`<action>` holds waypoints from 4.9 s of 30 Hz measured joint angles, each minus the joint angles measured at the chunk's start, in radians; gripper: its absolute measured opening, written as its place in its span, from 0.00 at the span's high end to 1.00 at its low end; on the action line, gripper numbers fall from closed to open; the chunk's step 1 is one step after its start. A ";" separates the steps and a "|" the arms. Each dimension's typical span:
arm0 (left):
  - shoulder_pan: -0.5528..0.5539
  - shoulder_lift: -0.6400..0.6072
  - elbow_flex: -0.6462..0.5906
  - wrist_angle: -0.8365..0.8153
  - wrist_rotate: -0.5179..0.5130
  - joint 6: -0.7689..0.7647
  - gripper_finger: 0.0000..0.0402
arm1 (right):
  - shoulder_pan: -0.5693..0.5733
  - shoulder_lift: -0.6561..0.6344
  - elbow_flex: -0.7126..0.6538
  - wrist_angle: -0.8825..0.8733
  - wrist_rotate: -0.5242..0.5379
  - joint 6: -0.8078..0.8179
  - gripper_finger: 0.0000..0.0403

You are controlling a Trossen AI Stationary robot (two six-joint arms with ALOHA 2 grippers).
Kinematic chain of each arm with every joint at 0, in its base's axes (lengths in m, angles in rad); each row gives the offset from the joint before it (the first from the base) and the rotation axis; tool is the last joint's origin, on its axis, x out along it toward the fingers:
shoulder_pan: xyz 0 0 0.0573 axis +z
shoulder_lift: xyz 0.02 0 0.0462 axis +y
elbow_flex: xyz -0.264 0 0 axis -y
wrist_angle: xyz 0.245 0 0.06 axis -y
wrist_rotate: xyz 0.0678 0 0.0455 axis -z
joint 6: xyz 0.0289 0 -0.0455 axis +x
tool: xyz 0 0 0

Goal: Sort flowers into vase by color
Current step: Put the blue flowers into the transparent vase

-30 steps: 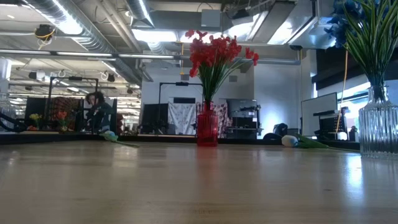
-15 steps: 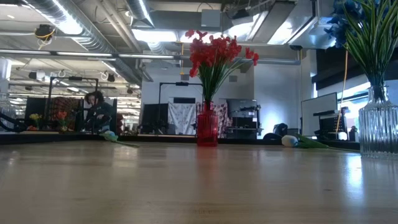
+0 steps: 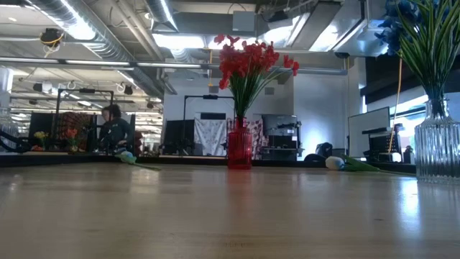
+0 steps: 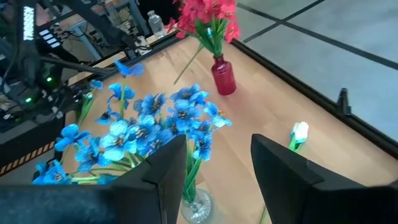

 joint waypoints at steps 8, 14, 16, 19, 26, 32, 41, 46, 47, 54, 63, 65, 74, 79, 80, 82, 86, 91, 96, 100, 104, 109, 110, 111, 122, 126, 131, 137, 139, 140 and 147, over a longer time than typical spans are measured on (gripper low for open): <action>0.039 0.025 0.061 -0.187 0.009 0.011 0.97 | 0.000 0.000 0.000 0.093 0.023 -0.015 0.55; 0.102 -0.044 0.300 -0.382 -0.045 0.154 0.98 | 0.000 0.021 0.000 0.312 0.023 -0.084 0.56; 0.121 -0.058 0.394 -0.384 -0.026 0.214 0.98 | 0.000 0.041 0.000 0.364 0.023 -0.113 0.55; 0.158 -0.085 0.513 -0.410 -0.017 0.268 0.98 | 0.000 0.075 0.000 0.408 0.024 -0.124 0.55; 0.338 -0.087 0.642 -0.413 -0.250 0.263 0.98 | 0.000 0.214 0.000 0.470 0.022 -0.147 0.56; 0.502 -0.087 0.752 -0.410 -0.490 0.398 0.98 | 0.000 0.392 0.000 0.654 -0.080 -0.084 0.56; 0.571 -0.088 0.840 -0.283 -0.977 1.127 0.98 | 0.000 0.668 0.091 0.808 -0.331 0.296 0.56; 0.589 -0.088 0.840 -0.139 -1.187 1.507 0.98 | 0.000 0.781 0.164 0.810 -0.345 0.460 0.56; 0.591 -0.088 0.840 -0.105 -1.217 1.572 0.98 | 0.000 0.799 0.169 0.811 -0.345 0.503 0.56; 0.584 -0.088 0.840 0.090 -1.274 1.843 0.98 | 0.000 0.892 0.169 0.814 -0.436 0.746 0.56; 0.569 -0.086 0.840 0.145 -1.273 1.933 0.98 | 0.000 0.952 0.169 0.961 -0.514 0.839 0.56; 0.565 -0.085 0.840 0.143 -1.277 1.936 0.98 | 0.000 0.961 0.169 0.971 -0.513 0.852 0.58; 0.520 -0.085 0.840 0.144 -1.258 1.931 0.94 | 0.003 0.977 0.168 0.959 -0.499 0.829 0.95; 0.476 -0.088 0.841 0.149 -1.260 1.832 0.81 | 0.003 0.977 0.168 0.960 -0.481 0.753 0.93; 0.468 -0.091 0.840 0.142 -1.272 1.792 0.79 | 0.006 0.977 0.168 0.959 -0.467 0.734 0.94; 0.454 -0.108 0.839 0.122 -1.294 1.696 0.74 | 0.024 0.971 0.168 0.949 -0.424 0.688 0.97; 0.418 -0.174 0.839 0.070 -1.325 1.412 0.65 | 0.027 0.935 0.168 0.935 -0.352 0.589 0.96; 0.413 -0.249 0.840 0.013 -1.133 0.774 0.61 | 0.051 0.845 0.169 0.990 -0.181 0.286 0.97; 0.461 -0.234 0.826 0.144 -1.007 0.536 0.61 | 0.108 0.815 0.170 1.160 -0.091 -0.115 0.97; 0.505 -0.208 0.796 0.343 -0.952 0.562 0.59 | 0.153 0.817 0.170 1.256 -0.100 -0.270 0.96; 0.552 -0.193 0.790 0.524 -0.908 0.634 0.55 | 0.193 0.819 0.170 1.286 -0.102 -0.358 0.97; 0.611 -0.148 0.789 0.601 -0.859 0.739 0.50 | 0.232 0.824 0.169 1.345 -0.108 -0.409 0.97; 0.619 -0.140 0.788 0.618 -0.832 0.770 0.50 | 0.237 0.824 0.170 1.346 -0.107 -0.413 0.97; 0.624 -0.130 0.788 0.647 -0.797 0.805 0.50 | 0.238 0.824 0.169 1.343 -0.100 -0.421 0.96; 0.627 -0.100 0.788 0.792 -0.684 0.924 0.53 | 0.236 0.824 0.169 1.314 -0.166 -0.448 0.96; 0.645 -0.100 0.788 0.803 -0.689 0.910 0.53 | 0.236 0.832 0.169 1.323 -0.159 -0.452 0.97; 0.660 -0.094 0.788 0.839 -0.668 0.888 0.61 | 0.236 0.855 0.168 1.313 -0.132 -0.465 0.95; 0.656 -0.093 0.788 0.827 -0.704 0.892 0.96 | 0.234 0.859 0.168 1.310 -0.116 -0.486 0.87; 0.654 -0.093 0.788 0.810 -0.714 0.892 0.97 | 0.234 0.859 0.168 1.296 -0.099 -0.484 0.85; 0.655 -0.093 0.788 0.801 -0.715 0.892 0.97 | 0.235 0.859 0.168 1.288 -0.083 -0.480 0.83; 0.650 -0.093 0.788 0.705 -0.753 0.882 0.98 | 0.236 0.836 0.168 1.229 -0.075 -0.404 0.69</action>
